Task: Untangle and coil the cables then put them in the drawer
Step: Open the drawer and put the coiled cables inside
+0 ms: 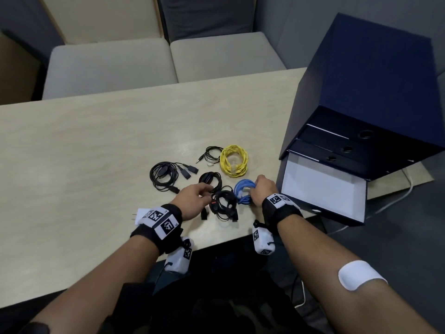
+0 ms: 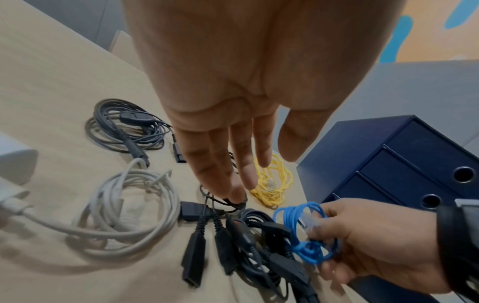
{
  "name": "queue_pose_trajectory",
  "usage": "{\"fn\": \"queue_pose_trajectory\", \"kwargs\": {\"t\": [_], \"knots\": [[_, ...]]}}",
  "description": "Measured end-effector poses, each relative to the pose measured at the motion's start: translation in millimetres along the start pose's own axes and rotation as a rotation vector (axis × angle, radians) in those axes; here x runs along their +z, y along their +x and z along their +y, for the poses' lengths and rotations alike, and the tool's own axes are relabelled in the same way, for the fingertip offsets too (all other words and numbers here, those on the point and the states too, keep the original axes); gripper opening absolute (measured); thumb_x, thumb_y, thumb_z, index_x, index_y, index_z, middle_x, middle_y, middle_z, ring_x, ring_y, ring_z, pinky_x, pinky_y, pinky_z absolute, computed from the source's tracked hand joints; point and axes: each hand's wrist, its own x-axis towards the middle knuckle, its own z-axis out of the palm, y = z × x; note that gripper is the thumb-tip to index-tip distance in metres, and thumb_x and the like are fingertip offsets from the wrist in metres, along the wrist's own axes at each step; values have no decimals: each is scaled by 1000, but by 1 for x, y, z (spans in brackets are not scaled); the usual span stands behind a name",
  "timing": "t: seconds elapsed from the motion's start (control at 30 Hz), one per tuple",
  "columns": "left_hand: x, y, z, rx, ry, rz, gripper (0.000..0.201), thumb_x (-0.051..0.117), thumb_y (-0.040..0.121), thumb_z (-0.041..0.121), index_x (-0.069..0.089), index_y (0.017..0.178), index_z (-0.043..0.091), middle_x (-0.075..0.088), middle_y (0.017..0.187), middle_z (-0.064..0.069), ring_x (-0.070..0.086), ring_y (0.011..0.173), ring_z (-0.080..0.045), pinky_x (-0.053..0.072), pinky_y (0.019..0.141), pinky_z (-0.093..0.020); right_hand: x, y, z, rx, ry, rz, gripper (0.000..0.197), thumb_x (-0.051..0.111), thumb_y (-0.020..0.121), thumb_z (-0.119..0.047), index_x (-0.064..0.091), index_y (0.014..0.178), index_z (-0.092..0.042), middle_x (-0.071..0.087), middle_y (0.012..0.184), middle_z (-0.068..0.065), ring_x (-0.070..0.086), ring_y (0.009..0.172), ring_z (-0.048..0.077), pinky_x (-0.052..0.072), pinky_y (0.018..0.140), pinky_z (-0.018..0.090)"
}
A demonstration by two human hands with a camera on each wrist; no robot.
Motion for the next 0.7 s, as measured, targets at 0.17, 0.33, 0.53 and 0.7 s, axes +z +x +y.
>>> {"fn": "queue_pose_trajectory", "kwargs": {"t": [0.17, 0.33, 0.53, 0.7], "knots": [[7, 5, 16, 40, -15, -21, 39, 59, 91, 17, 53, 130, 12, 63, 105, -2, 62, 96, -23, 49, 91, -34, -17, -9, 6, 2, 237, 97, 10, 56, 88, -16, 51, 95, -10, 61, 103, 17, 58, 89, 33, 44, 69, 31], [21, 18, 58, 95, -121, -38, 72, 65, 79, 54, 39, 140, 25, 59, 116, -1, 64, 95, -20, 55, 82, -36, -42, -28, 12, -60, 489, 189, 14, 61, 81, -18, 47, 79, -17, 65, 86, 13, 65, 71, 32, 58, 65, 41], [55, 35, 112, 59, -536, -98, 42, 60, 92, 12, 46, 130, 0, 55, 82, -8, 63, 62, -18, 59, 68, -32, -73, -43, 39, -86, 741, 203, 20, 68, 83, -18, 49, 87, -11, 60, 71, 7, 56, 50, 23, 51, 49, 32], [84, 56, 135, 90, -424, -74, 30, 59, 91, 2, 55, 120, -3, 57, 71, -7, 58, 47, -8, 57, 58, -25, -89, -43, 86, -40, 1138, 0, 28, 62, 93, -18, 55, 113, 1, 62, 88, 14, 58, 63, 23, 54, 54, 27]]}}
